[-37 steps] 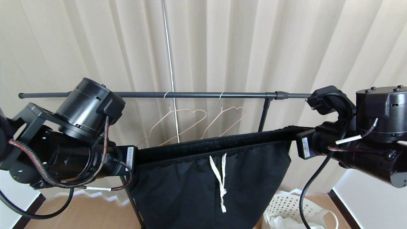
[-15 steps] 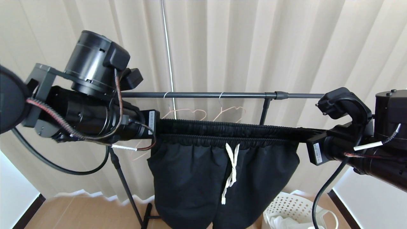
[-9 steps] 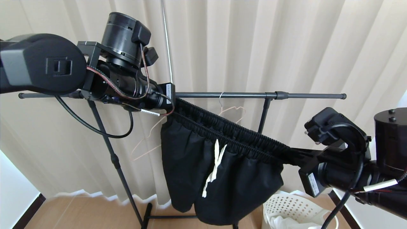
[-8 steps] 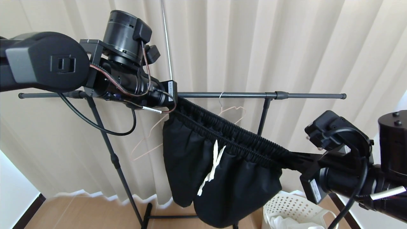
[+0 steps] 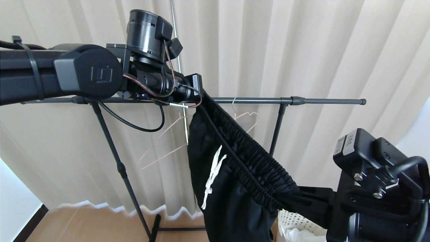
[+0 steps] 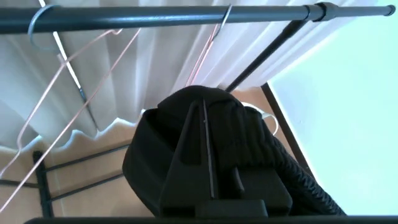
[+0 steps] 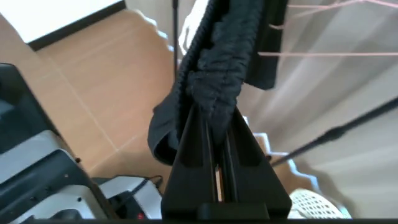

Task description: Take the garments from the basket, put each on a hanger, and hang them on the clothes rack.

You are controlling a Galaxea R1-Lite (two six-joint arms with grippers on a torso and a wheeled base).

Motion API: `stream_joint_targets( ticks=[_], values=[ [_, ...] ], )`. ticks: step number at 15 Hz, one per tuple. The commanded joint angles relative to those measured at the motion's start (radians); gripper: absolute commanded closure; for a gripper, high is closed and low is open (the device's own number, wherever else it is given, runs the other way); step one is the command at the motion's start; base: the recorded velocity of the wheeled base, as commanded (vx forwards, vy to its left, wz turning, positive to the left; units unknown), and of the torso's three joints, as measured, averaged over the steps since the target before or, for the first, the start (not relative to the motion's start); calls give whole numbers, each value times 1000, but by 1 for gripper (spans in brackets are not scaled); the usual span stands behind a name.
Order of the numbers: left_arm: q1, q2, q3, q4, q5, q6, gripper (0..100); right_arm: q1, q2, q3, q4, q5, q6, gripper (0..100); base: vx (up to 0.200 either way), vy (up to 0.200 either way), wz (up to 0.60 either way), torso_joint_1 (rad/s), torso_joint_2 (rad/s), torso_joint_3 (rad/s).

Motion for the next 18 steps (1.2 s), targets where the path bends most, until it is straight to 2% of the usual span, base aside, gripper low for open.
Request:
stream_joint_targets(
  ticks=[1, 3, 7, 11, 14, 17, 18],
  values=[
    [-17, 40, -29, -6, -1, -2, 100, 51, 14, 1, -29, 6, 38, 100, 0, 0, 0, 0, 0, 0],
    [-37, 51, -37, -6, -1, 0, 100, 93, 52, -8, -110, 6, 118, 100, 0, 0, 0, 0, 0, 0],
    [-66, 68, -52, -6, 1, 0, 100, 99, 164, -13, -262, 4, 184, 100, 0, 0, 0, 0, 0, 0],
    [-64, 68, -46, -6, 4, -6, 100, 102, 172, -17, -296, 1, 215, 100, 0, 0, 0, 0, 0, 0],
    [-58, 19, -12, 5, 9, -6, 100, 77, 156, -13, -279, -23, 196, 100, 0, 0, 0, 0, 0, 0],
    [-55, -127, 173, 8, 16, 23, 100, -101, 114, -5, -214, -94, 46, 100, 0, 0, 0, 0, 0, 0],
    [-55, -168, 222, 8, 28, 40, 100, -150, 104, -5, -204, -123, 20, 100, 0, 0, 0, 0, 0, 0]
  ],
)
